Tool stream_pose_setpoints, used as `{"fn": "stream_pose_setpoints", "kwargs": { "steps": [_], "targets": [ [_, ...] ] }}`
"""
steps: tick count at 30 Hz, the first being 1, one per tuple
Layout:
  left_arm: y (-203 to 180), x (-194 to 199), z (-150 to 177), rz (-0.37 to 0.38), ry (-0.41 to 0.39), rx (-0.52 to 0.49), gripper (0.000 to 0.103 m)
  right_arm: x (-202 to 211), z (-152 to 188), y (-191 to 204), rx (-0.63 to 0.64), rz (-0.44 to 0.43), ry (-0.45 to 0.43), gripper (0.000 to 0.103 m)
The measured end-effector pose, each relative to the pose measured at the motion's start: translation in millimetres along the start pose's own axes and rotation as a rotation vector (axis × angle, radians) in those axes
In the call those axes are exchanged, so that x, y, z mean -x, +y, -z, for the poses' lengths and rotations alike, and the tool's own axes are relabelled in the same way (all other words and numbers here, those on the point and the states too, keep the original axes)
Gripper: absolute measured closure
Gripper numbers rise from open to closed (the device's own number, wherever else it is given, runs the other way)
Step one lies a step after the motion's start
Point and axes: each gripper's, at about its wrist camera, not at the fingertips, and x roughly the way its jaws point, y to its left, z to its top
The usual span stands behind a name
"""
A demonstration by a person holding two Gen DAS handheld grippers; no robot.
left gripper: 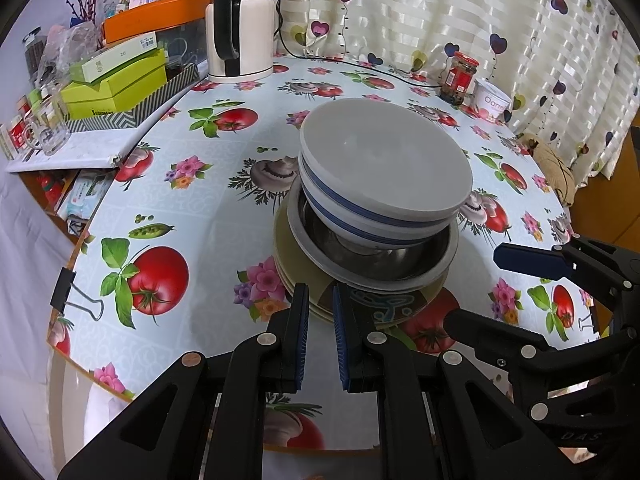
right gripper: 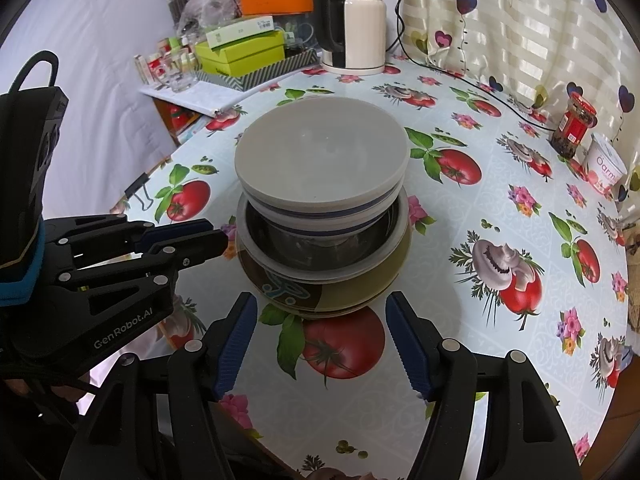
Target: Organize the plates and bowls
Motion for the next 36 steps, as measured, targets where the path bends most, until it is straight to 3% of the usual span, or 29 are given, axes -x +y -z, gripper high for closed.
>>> {"fn": "stream_pose_setpoints", "kwargs": {
  "steps": [36],
  "targets": [
    [-1.9, -1.9, 0.7, 0.0, 0.007, -0.003, 0.09, -0.2, -0.1, 0.1, -0.001, -0.001, 0.002, 0.034]
  ]
}}
